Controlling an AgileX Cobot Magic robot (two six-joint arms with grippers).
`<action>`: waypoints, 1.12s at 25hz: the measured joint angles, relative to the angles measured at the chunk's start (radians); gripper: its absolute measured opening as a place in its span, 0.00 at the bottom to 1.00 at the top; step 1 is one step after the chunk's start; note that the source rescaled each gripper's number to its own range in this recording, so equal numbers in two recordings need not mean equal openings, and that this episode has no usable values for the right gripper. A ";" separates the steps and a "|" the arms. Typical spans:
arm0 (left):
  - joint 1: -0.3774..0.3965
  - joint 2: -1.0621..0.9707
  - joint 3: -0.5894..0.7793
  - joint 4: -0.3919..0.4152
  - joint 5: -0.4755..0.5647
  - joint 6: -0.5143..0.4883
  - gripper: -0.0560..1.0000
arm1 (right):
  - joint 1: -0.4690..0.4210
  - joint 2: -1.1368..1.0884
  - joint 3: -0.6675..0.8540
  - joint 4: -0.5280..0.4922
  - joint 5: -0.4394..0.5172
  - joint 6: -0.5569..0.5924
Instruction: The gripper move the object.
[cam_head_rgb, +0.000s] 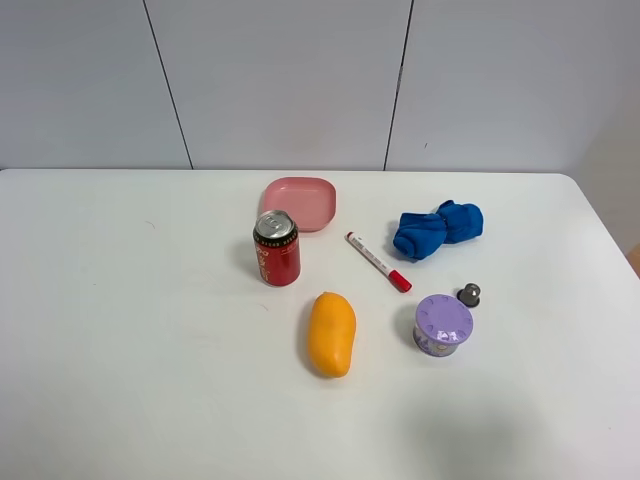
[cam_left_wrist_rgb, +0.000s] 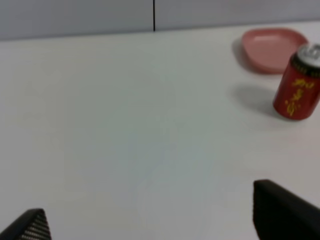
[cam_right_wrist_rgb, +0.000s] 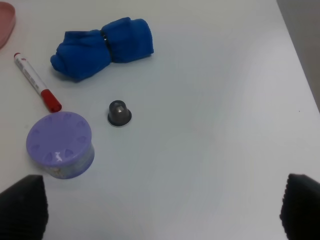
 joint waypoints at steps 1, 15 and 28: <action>0.000 0.000 0.005 0.000 -0.002 -0.001 0.82 | 0.000 0.000 0.000 0.000 0.000 0.000; 0.000 0.000 0.016 -0.001 0.000 -0.002 0.81 | 0.000 0.000 0.000 0.000 0.000 0.000; 0.113 0.000 0.016 -0.001 0.000 -0.002 0.81 | 0.000 0.000 0.000 0.000 0.000 0.000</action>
